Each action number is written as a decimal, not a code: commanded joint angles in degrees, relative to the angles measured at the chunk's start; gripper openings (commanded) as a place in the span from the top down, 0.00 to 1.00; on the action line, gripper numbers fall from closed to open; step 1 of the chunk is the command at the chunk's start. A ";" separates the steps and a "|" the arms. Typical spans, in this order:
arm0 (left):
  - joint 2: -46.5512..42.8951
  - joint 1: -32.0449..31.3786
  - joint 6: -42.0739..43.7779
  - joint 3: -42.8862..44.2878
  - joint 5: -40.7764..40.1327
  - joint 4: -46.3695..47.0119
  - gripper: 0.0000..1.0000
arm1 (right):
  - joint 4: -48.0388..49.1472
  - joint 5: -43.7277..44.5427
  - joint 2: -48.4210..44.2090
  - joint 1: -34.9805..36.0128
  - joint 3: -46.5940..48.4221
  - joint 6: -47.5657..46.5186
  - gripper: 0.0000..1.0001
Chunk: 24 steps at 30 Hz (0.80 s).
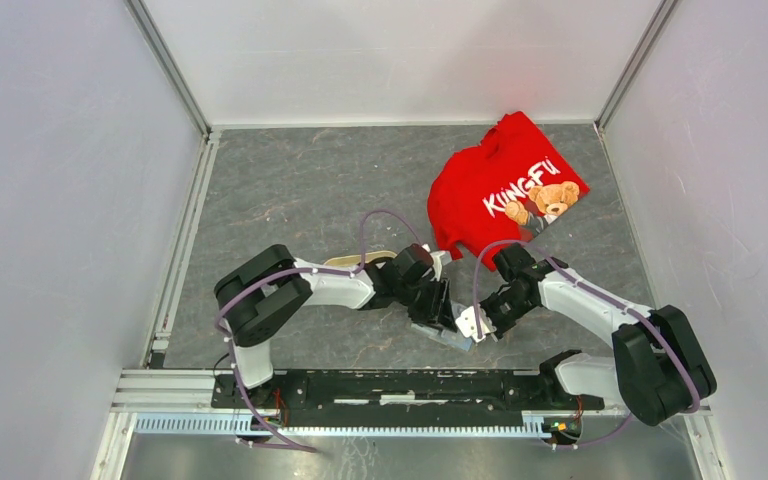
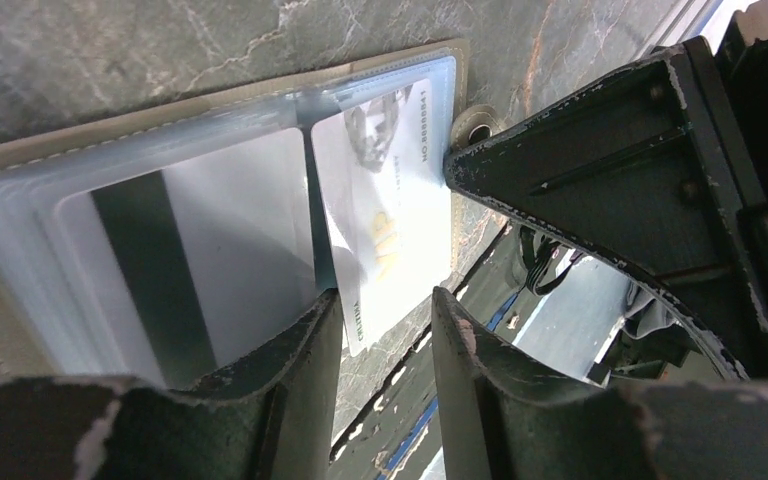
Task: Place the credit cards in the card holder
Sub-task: Insert the credit card into the card holder.
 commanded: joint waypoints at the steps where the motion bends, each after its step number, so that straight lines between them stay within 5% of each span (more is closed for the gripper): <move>1: 2.05 -1.44 2.11 2.68 1.21 1.22 0.56 | 1.95 3.94 2.11 0.62 -1.10 -1.13 1.00; 9: 1.18 -1.79 2.36 2.66 0.18 0.71 0.55 | 1.88 3.10 1.72 0.57 -0.63 -0.66 1.00; 24: 1.93 -0.73 1.91 2.07 -0.51 3.57 0.62 | -13.97 -8.55 -1.60 -8.65 6.68 -9.94 0.76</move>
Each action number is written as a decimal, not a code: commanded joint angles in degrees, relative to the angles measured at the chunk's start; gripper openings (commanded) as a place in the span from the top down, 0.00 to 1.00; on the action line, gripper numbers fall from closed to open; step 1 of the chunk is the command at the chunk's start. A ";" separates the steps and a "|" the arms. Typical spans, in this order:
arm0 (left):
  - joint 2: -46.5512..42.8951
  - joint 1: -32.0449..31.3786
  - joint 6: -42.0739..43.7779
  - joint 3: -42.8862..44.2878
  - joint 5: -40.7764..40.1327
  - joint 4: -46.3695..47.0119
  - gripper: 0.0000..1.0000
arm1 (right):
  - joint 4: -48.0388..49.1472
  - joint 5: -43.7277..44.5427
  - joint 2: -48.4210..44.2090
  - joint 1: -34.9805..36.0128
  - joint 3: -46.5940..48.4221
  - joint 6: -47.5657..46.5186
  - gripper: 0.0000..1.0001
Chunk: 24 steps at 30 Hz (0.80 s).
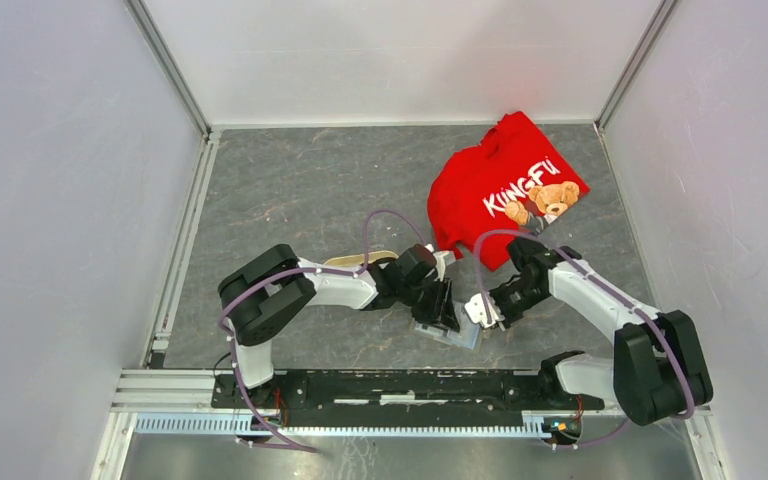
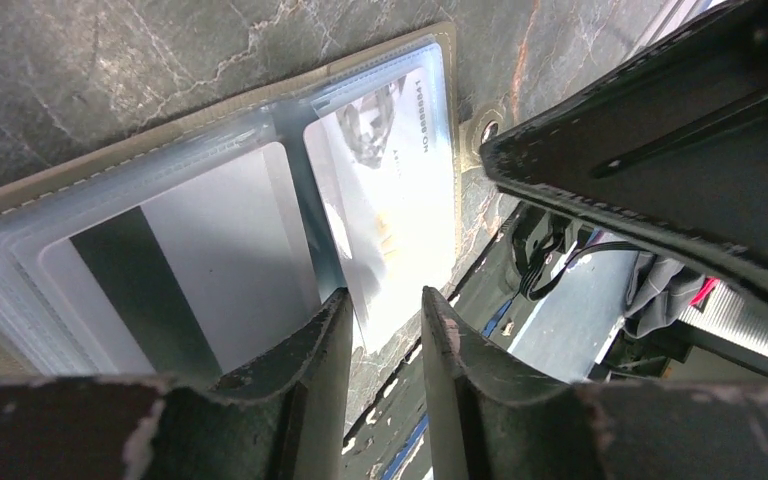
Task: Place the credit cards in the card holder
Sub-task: Insert the credit card into the card holder.
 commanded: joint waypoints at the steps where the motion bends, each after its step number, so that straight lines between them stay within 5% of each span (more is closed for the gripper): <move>1: 0.14 0.26 2.08 0.87 -1.40 1.72 0.62 | -7.24 -4.92 -1.31 -2.94 2.68 -6.69 0.75; 14: -8.28 0.28 6.74 -1.11 -9.15 -0.56 0.53 | -9.81 -8.96 0.87 -5.35 5.58 -3.76 0.72; 24: -21.88 -0.02 11.75 -12.34 -14.68 14.80 0.53 | -6.69 -11.71 3.71 -7.63 7.69 6.22 0.72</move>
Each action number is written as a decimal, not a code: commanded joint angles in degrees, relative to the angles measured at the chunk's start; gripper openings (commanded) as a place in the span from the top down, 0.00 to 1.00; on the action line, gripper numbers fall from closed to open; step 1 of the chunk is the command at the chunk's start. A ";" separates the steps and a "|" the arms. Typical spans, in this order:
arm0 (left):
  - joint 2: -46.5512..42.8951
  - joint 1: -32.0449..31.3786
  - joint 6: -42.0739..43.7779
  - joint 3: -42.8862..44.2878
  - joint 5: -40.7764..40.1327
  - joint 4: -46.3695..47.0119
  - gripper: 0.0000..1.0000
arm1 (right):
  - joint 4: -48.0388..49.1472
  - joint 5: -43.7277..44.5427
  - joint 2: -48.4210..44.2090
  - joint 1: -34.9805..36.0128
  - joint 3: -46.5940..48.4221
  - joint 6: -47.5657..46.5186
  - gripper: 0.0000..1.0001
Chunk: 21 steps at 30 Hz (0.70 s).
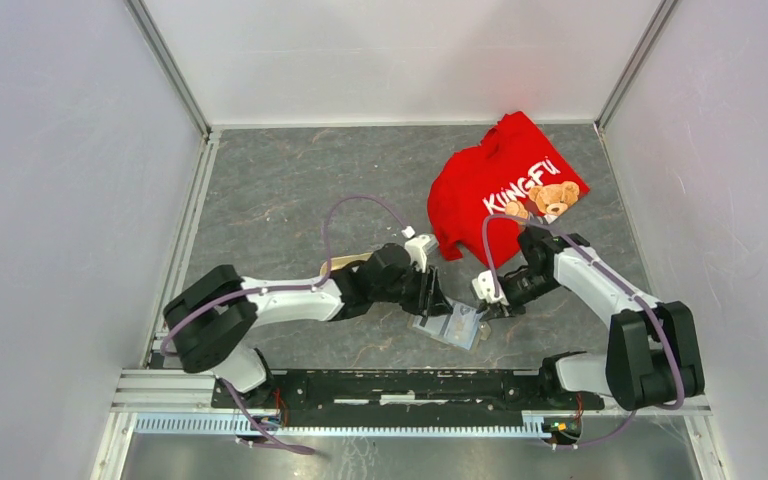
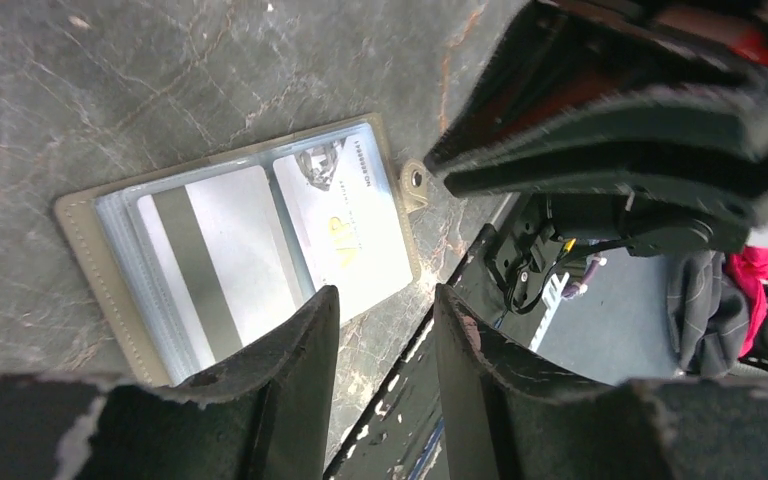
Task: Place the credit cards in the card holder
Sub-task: Insert the credit card into the card holder.
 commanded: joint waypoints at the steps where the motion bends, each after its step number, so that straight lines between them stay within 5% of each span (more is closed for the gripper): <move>1: -8.83 -0.26 7.04 -5.88 -6.75 10.99 0.53 | 3.82 -2.44 0.86 -0.86 2.64 10.67 0.72; 7: -25.05 -0.58 13.62 -14.85 -17.74 15.73 0.47 | 15.16 2.85 1.04 -0.98 1.13 27.35 0.62; 10: -29.64 -0.45 14.50 -17.66 -21.48 17.25 0.05 | 16.62 5.67 0.61 -0.98 -0.17 30.05 0.58; 11: -30.23 -0.35 14.11 -18.65 -22.02 18.51 0.01 | 18.37 7.12 0.11 -0.98 -0.95 31.83 0.57; 21: -14.02 -1.60 8.08 -11.82 -0.06 22.14 0.08 | 22.15 10.15 1.26 -0.90 -3.79 38.92 0.64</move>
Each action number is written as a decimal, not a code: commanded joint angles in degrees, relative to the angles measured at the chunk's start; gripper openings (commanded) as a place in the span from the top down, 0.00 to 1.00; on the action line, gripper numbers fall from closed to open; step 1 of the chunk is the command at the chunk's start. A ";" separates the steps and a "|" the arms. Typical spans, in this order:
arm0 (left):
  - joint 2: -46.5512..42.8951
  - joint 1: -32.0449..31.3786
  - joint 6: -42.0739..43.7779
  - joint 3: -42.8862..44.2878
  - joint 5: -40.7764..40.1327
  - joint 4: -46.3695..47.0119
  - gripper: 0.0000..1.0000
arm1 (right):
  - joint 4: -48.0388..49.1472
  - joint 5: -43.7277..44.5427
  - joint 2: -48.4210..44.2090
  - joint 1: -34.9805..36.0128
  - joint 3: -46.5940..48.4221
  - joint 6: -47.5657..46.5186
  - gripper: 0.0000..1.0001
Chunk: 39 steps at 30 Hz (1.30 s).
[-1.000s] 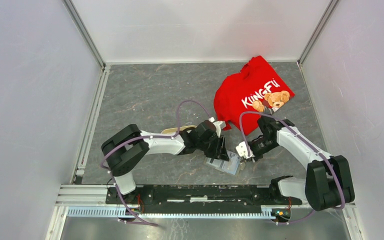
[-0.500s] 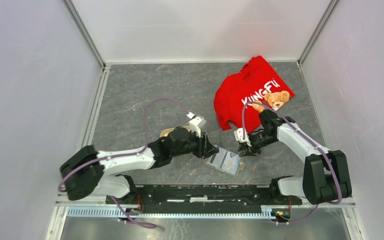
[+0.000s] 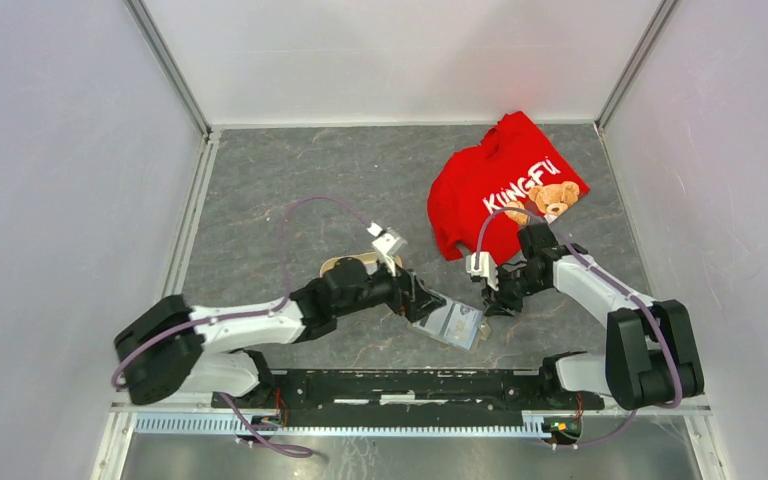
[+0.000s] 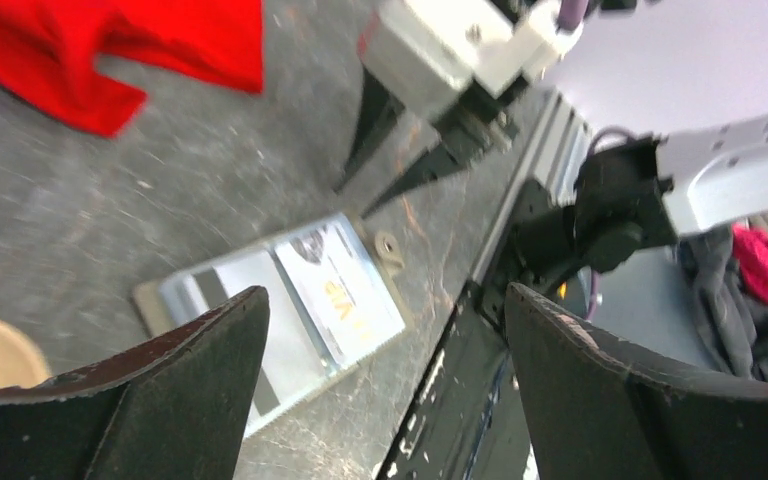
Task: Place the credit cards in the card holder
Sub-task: Insert the credit card into the card holder.
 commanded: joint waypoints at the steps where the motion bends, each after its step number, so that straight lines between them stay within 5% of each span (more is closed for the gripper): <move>1: 9.05 -3.07 -1.45 5.43 8.60 3.05 0.08 | 2.11 0.65 1.84 -0.10 1.24 4.01 0.64; 8: 16.52 -8.98 3.83 8.96 -0.74 -6.36 0.23 | 1.93 -0.06 4.65 1.28 2.46 5.40 0.64; 12: 17.63 -9.77 4.30 9.06 -4.85 -7.48 0.26 | 0.45 -2.40 6.98 1.61 4.30 6.04 0.74; 22: 24.38 -9.72 3.23 13.58 -8.94 -9.55 0.20 | -3.05 -8.65 13.84 2.97 10.12 7.23 0.94; 39: 24.10 -9.55 -2.23 17.28 -17.42 -20.54 0.12 | -15.98 -20.76 23.62 7.35 20.60 -0.94 0.96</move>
